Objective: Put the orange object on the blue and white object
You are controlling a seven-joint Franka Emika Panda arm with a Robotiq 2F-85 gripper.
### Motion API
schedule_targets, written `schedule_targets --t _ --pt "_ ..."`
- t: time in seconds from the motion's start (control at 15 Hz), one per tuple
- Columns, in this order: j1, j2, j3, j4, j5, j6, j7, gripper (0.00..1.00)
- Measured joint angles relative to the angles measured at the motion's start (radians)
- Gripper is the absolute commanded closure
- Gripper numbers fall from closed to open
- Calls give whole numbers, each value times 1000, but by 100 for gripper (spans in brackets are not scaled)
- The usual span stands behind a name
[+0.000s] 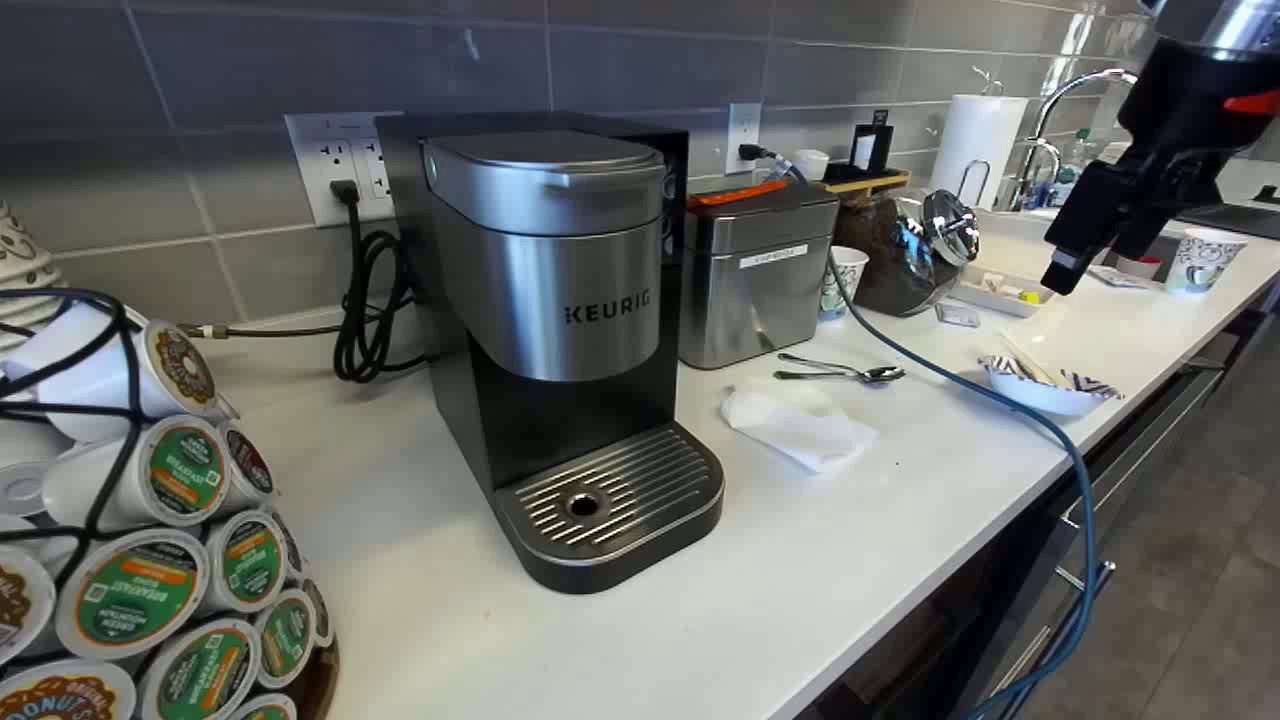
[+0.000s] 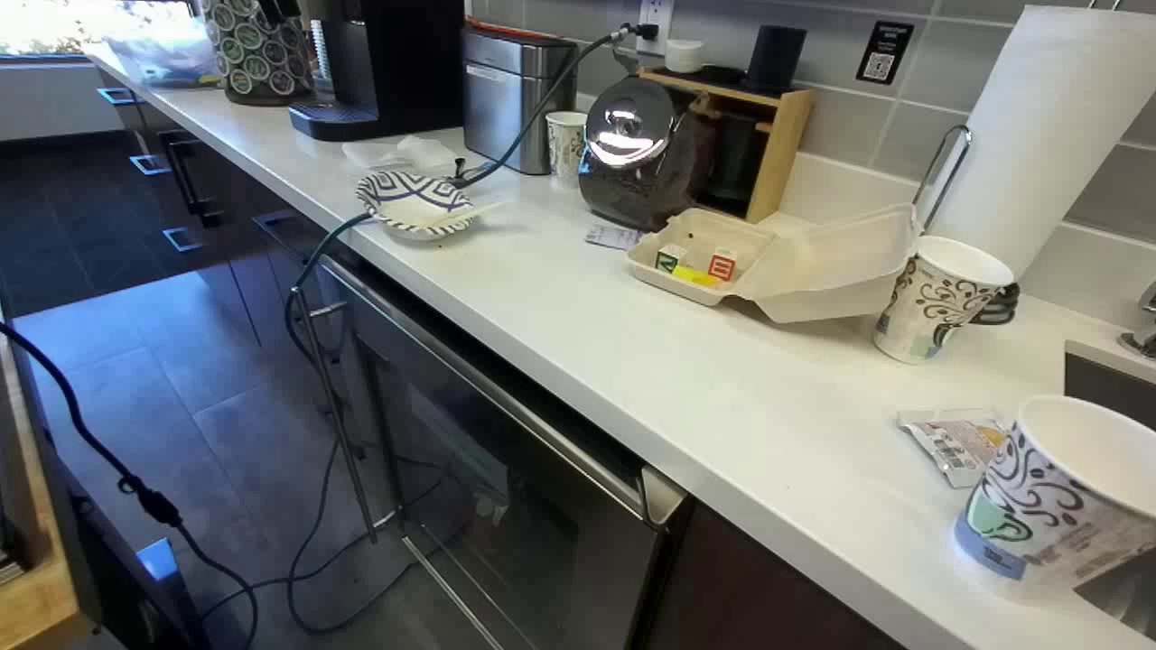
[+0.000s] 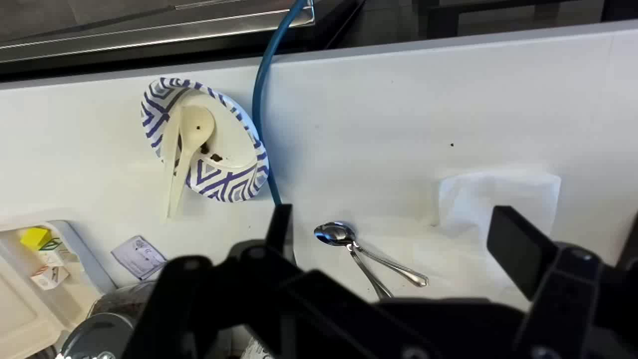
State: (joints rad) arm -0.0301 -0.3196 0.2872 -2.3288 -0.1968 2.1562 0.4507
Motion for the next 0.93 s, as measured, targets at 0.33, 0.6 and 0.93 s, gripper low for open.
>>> schedule_targets --t 0.33,0.6,0.93 --pt "0 0 0 0 0 0 0 0" --pt "4 0 -4 0 0 0 0 0" --pt "13 55 23 62 -50 206 168 0"
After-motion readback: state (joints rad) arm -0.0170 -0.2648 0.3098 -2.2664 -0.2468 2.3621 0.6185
